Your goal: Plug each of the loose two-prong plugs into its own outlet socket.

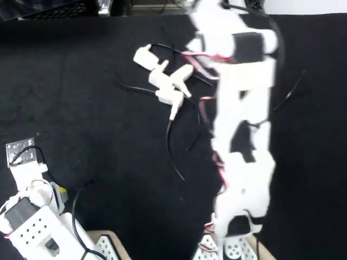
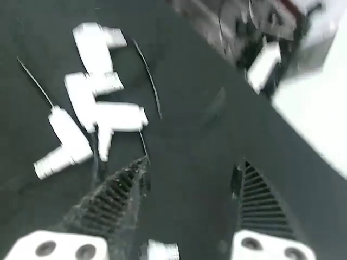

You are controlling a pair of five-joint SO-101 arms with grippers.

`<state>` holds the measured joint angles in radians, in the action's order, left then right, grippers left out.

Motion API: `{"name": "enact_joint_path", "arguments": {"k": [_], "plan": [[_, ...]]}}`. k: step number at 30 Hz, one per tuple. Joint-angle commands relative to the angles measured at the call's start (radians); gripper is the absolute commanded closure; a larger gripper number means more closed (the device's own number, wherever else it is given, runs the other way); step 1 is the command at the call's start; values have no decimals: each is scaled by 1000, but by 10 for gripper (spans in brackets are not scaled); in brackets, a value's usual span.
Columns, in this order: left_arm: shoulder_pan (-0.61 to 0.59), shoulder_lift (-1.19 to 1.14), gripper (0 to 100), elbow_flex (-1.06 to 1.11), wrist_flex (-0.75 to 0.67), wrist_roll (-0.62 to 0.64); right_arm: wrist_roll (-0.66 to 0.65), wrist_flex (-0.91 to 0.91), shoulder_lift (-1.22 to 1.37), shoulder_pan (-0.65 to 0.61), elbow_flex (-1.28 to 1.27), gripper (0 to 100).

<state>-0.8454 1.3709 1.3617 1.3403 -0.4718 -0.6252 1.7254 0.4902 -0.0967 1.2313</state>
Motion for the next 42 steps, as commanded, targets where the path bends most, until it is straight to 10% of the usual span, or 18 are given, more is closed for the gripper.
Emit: {"name": "enact_joint_path", "arguments": {"k": [1, 8, 18, 42], "plan": [[12, 8, 753, -8, -17, -8, -124, 40, -202, 161, -288, 761], [12, 8, 753, -8, -17, -8, -149, 26, -377, 330, -786, 761], [13, 8, 753, -8, -17, -6, 308, -315, -338, 514, -1198, 761], [5, 9, 753, -24, -15, 71, 486, -319, 96, 442, -800, 761]]}}
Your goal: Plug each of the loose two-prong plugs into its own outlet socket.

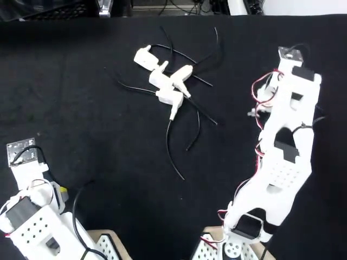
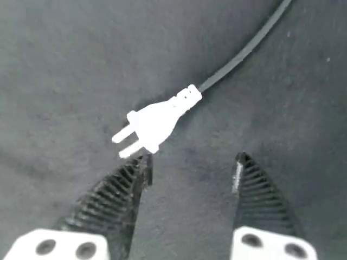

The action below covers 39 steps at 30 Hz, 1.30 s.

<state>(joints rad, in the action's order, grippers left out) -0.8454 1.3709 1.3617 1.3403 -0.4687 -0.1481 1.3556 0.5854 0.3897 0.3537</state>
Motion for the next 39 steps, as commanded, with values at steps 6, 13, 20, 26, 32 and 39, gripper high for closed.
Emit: {"name": "enact_joint_path", "arguments": {"k": [6, 13, 20, 26, 32, 39], "plan": [[-67, 6, 753, -153, -9, 123, 8, 41, 35, -115, -62, 761], [-489, -3, 753, -252, -135, 152, 14, -11, 39, -140, -154, 761], [-645, -196, 758, -268, -272, 152, 8, -15, 45, -155, -163, 761], [-697, -623, 755, -441, -370, 282, 8, -14, 45, -155, -165, 761], [-696, -1056, 754, -671, -377, 419, 8, -14, 45, -155, -165, 761], [-696, -1332, 755, -917, -377, 560, 8, -12, 45, -155, -165, 761]]}}
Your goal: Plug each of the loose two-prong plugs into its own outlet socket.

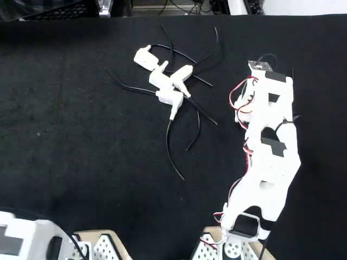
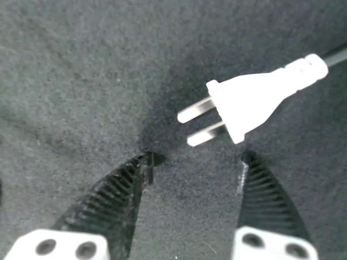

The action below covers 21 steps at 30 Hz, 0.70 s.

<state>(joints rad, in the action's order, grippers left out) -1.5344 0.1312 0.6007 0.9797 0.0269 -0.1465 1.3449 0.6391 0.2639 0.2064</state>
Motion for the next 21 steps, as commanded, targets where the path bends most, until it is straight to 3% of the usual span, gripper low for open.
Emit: {"name": "enact_joint_path", "arguments": {"k": [1, 8, 13, 21], "plan": [[-4, -107, 755, -185, -17, 74, 6, -2, -8, -29, -18, 761], [79, -170, 755, -292, -20, 78, 6, 0, -8, -29, -18, 761], [143, -249, 755, -285, -167, 78, 6, 2, -8, -29, -18, 761], [101, -362, 755, -289, -203, 71, 8, 2, -8, -29, -18, 761]]}}
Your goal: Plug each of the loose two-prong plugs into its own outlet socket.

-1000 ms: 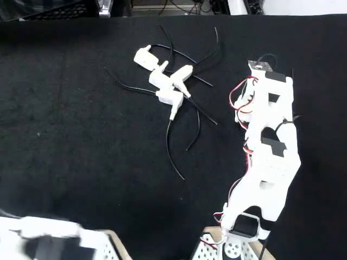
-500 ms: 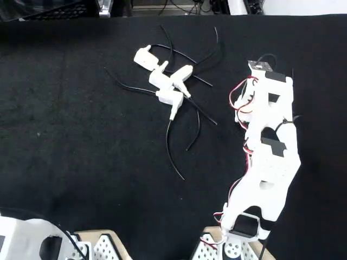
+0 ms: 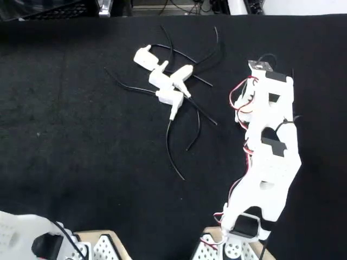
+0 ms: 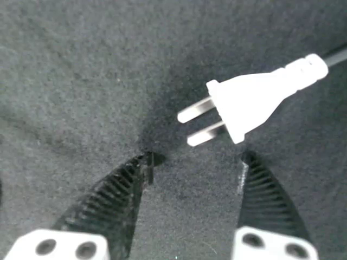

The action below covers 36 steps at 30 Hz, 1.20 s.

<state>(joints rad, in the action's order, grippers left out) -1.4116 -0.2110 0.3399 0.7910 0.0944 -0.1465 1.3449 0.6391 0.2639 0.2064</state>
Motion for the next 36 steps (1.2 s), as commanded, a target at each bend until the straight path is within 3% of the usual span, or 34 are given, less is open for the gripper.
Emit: {"name": "enact_joint_path", "arguments": {"k": [1, 10, 16, 23, 30, 36], "plan": [[-33, -20, 754, -28, -14, 3, 8, 2, -8, -29, -18, 761], [-65, -31, 761, -94, -12, -97, 14, 0, -8, -29, -18, 761], [-12, -20, 975, -108, -8, -166, 14, 0, -8, -29, -18, 761], [102, -20, 972, -194, 91, -186, 15, 2, -8, -29, -18, 761], [387, 104, 972, -341, 502, -187, 17, -2, -8, -29, -18, 761], [757, 387, 972, -240, 589, -187, 63, -5, -8, -21, -18, 761]]}}
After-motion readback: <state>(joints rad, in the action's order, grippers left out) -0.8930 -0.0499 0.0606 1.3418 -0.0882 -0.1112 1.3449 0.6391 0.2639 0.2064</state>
